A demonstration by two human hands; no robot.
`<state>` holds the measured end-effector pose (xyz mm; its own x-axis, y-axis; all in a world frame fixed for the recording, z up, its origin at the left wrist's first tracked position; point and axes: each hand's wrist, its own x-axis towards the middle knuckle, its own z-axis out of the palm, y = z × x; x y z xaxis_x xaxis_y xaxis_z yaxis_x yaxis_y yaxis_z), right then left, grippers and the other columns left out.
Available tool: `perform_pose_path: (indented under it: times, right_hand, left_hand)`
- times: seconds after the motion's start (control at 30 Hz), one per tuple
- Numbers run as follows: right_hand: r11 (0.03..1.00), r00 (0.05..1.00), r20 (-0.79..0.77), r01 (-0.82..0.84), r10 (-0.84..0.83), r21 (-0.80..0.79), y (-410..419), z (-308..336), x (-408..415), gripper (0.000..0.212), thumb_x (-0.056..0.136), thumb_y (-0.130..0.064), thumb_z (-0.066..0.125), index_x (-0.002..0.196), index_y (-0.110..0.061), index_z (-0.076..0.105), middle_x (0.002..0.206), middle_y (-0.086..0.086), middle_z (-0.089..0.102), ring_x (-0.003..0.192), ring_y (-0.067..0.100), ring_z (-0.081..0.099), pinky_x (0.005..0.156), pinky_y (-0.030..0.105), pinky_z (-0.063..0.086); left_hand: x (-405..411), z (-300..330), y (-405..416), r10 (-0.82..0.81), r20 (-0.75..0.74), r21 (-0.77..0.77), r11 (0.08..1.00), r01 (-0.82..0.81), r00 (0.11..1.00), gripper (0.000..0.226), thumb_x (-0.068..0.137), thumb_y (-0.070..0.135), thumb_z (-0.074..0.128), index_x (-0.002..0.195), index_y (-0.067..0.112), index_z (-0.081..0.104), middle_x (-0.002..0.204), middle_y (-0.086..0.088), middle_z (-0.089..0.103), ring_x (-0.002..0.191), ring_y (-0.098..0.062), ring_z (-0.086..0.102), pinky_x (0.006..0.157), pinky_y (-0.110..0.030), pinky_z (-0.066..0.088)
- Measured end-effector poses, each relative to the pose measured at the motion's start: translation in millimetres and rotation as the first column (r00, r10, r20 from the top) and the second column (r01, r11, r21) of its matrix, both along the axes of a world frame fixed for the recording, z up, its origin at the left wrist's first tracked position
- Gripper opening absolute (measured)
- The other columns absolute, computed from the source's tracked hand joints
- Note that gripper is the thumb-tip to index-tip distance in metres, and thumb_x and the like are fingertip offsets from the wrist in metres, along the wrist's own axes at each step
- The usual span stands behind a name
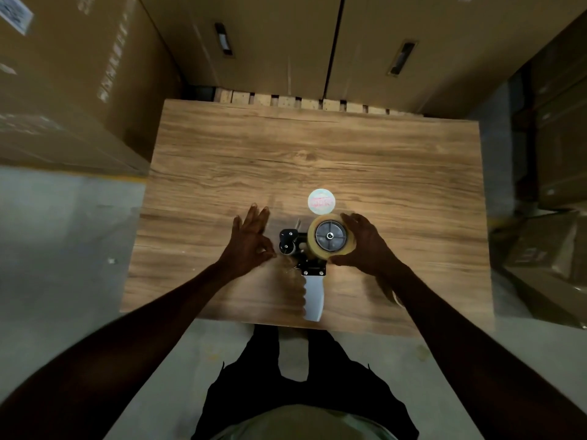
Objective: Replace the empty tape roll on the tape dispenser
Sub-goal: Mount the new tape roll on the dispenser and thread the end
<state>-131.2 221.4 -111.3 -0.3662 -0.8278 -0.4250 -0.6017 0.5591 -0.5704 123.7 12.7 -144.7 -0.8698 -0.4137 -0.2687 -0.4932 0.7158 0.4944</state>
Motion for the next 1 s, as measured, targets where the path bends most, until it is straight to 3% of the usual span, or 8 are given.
perform_pose_path:
  times: [0.17,0.33,0.43,0.57,0.77,1.0]
  right_hand:
    - [0.998,0.999,-0.035,-0.009,0.007,-0.059,12,-7,22,0.14,0.06,-0.062,0.083,0.16,0.012,0.019,0.165,0.037,0.026,0.154,0.055,0.023,0.123,0.059,0.026]
    - [0.982,0.989,-0.124,-0.105,0.086,-0.157,3,6,56,0.125,0.068,-0.072,0.069,0.164,-0.007,0.021,0.167,0.032,0.026,0.153,0.055,0.025,0.116,0.07,0.035]
    - [0.989,0.978,-0.162,-0.141,0.133,-0.04,-6,9,79,0.131,0.062,-0.084,0.064,0.166,-0.021,0.017,0.171,0.022,0.021,0.158,0.049,0.016,0.113,0.079,0.029]
    - [0.996,0.977,-0.206,-0.029,0.045,0.079,-19,2,97,0.141,0.055,-0.093,0.059,0.167,-0.018,0.018,0.174,0.014,0.015,0.162,0.039,0.006,0.114,0.082,0.015]
    - [0.997,0.957,-0.29,0.031,-0.01,0.069,-32,-9,104,0.134,0.062,-0.086,0.063,0.164,-0.01,0.023,0.172,0.017,0.023,0.16,0.039,0.014,0.115,0.081,0.018]
    - [0.998,0.941,-0.335,-0.029,0.045,0.051,-28,-17,98,0.129,0.06,-0.075,0.069,0.163,-0.011,0.026,0.172,0.017,0.024,0.161,0.039,0.014,0.116,0.08,0.012]
  left_hand:
    - [-1,0,-2,-0.014,0.02,0.007,1.0,0.014,1.0,0.008,0.077,0.035,0.081,0.078,0.028,0.076,0.167,-0.005,0.013,0.153,-0.029,-0.008,0.116,-0.066,0.007]
    - [2,3,-8,-0.011,0.027,0.01,1.0,0.01,1.0,0.009,0.077,0.035,0.082,0.08,0.028,0.076,0.167,-0.008,0.014,0.153,-0.031,-0.006,0.116,-0.066,0.007]
    - [2,1,-11,-0.047,0.044,-0.02,0.999,0.048,0.998,0.01,0.076,0.038,0.082,0.079,0.031,0.075,0.167,-0.008,0.015,0.154,-0.034,-0.004,0.114,-0.069,0.011]
    - [2,0,-13,-0.049,0.039,-0.005,0.999,0.049,0.998,0.01,0.077,0.038,0.082,0.078,0.031,0.075,0.167,-0.007,0.014,0.154,-0.031,-0.005,0.116,-0.067,0.008]
    - [2,1,-19,-0.04,0.035,0.022,0.999,0.04,0.999,0.009,0.077,0.035,0.082,0.077,0.03,0.074,0.168,-0.004,0.012,0.154,-0.03,-0.006,0.117,-0.065,0.005]
    - [-4,4,-22,-0.08,0.036,-0.004,0.997,0.08,0.996,0.009,0.078,0.033,0.081,0.075,0.026,0.076,0.167,-0.007,0.014,0.154,-0.032,-0.004,0.116,-0.065,0.008]
